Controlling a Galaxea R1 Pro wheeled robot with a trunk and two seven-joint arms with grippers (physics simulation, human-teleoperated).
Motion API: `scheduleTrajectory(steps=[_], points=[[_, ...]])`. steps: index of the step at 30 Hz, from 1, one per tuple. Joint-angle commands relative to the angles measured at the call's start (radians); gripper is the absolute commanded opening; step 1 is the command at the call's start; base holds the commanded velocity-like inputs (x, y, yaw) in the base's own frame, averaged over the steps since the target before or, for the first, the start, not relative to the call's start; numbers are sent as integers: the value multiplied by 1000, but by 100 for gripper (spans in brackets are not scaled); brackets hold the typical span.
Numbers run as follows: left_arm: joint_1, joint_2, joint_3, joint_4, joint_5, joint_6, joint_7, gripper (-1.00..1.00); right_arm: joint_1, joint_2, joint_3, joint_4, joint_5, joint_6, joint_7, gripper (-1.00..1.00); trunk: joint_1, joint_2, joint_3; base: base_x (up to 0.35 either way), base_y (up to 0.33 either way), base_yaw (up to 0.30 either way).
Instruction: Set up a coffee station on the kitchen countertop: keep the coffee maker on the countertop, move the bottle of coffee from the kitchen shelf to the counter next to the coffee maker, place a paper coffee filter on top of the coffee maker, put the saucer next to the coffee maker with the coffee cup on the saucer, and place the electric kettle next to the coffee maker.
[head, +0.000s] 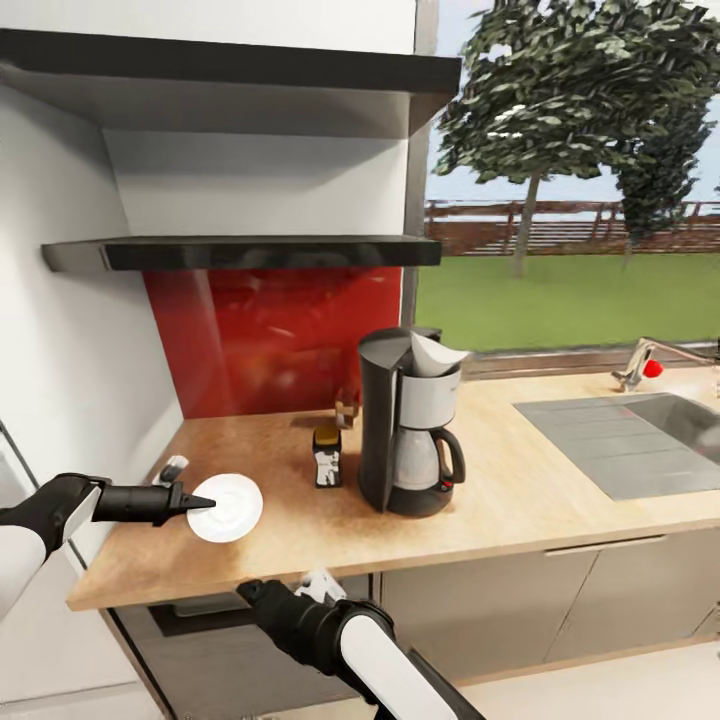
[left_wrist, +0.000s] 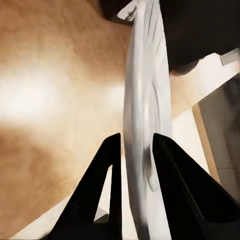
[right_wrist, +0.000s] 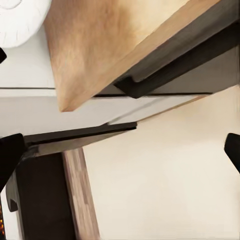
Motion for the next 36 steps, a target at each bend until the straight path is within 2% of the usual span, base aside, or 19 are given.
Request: scheduleTrajectory(steps=[1, 12, 14, 17, 18, 19, 20, 21, 23, 24, 26, 27, 28, 29, 30, 31, 34, 35, 36], points=[[-1, 1, -8, 0, 9, 6, 2, -100, -1, 0, 0, -1, -3, 3, -6, 100, 0, -2, -2, -259, -183, 0], [-2, 5, -6, 0, 9, 7, 1, -100, -1, 0, 8, 10, -2, 2, -6, 100, 0, -2, -2, -202, -161, 0], [-3, 5, -6, 0, 9, 8, 0, -100, 0, 0, 17, 67, 5, 3, -8, 100, 0, -2, -2, -21, -15, 0], [-7, 4, -5, 0, 10, 9, 0, -100, 0, 0, 23, 327, 33, 0, -6, 100, 0, -2, -2, -5, -4, 0], [-8, 1, -4, 0, 10, 9, 1, -100, 0, 0, 23, 457, 52, -4, -6, 100, 0, -2, -2, -1, -1, 0], [-8, 0, -3, 0, 10, 10, 2, -100, 0, 0, 23, 541, 67, -9, -6, 100, 0, -2, -2, 0, 0, 0], [-9, -3, 5, 1, 10, 10, 12, -100, 0, 0, 22, 684, 106, -32, -6, 100, 0, -2, -2, 0, 0, 0], [-11, -5, 19, 1, 10, 10, 21, -100, 0, 0, 22, 746, 132, -52, -6, 100, 0, -2, -2, 0, 0, 0], [-14, -20, 91, 1, 10, 13, 73, -100, 0, -2, 23, 890, 216, -127, -5, 100, 0, -2, -2, 0, 0, 0], [-15, -45, 166, 0, 11, 30, 133, -100, 0, -7, 24, 991, 302, -190, -6, 100, 0, -2, -2, 0, 0, 0], [-16, -84, 255, 0, 10, 66, 221, -100, 0, -15, 23, 1100, 398, -258, -6, 100, 0, -2, -2, 0, 0, 0], [-16, -101, 289, 0, 11, 75, 262, -100, 0, -19, 23, 1137, 421, -276, -6, 100, 0, -2, -2, 0, 0, 0], [-16, -119, 322, 0, 12, 81, 305, -100, 0, -23, 23, 1166, 436, -288, -5, 100, 0, -2, -2, 0, 0, 0], [-16, -149, 378, 0, 13, 86, 374, -100, 0, -33, 23, 1192, 451, -299, 4, 100, 0, -2, -2, 0, 0, 0], [-15, -167, 414, 0, 13, 87, 413, -100, 0, -38, 23, 1203, 458, -303, 23, 100, 0, -2, -2, 0, 0, 0], [-14, -193, 483, 0, 14, 89, 480, -100, 1, -47, 22, 1216, 465, -307, 105, 100, 0, -2, -2, 0, 0, 0], [-8, -225, 568, 0, 15, 88, 554, -100, 2, -81, 23, 1224, 470, -309, 280, 100, 0, -2, -2, 0, 0, 0], [-3, -232, 588, 0, 14, 87, 572, -100, 3, -93, 23, 1242, 470, -310, 332, 100, 0, -2, -2, 0, 0, 0], [0, -235, 594, 0, 14, 86, 577, -100, 4, -97, 24, 1263, 470, -310, 350, 100, 0, -2, -2, 0, 0, 0]])
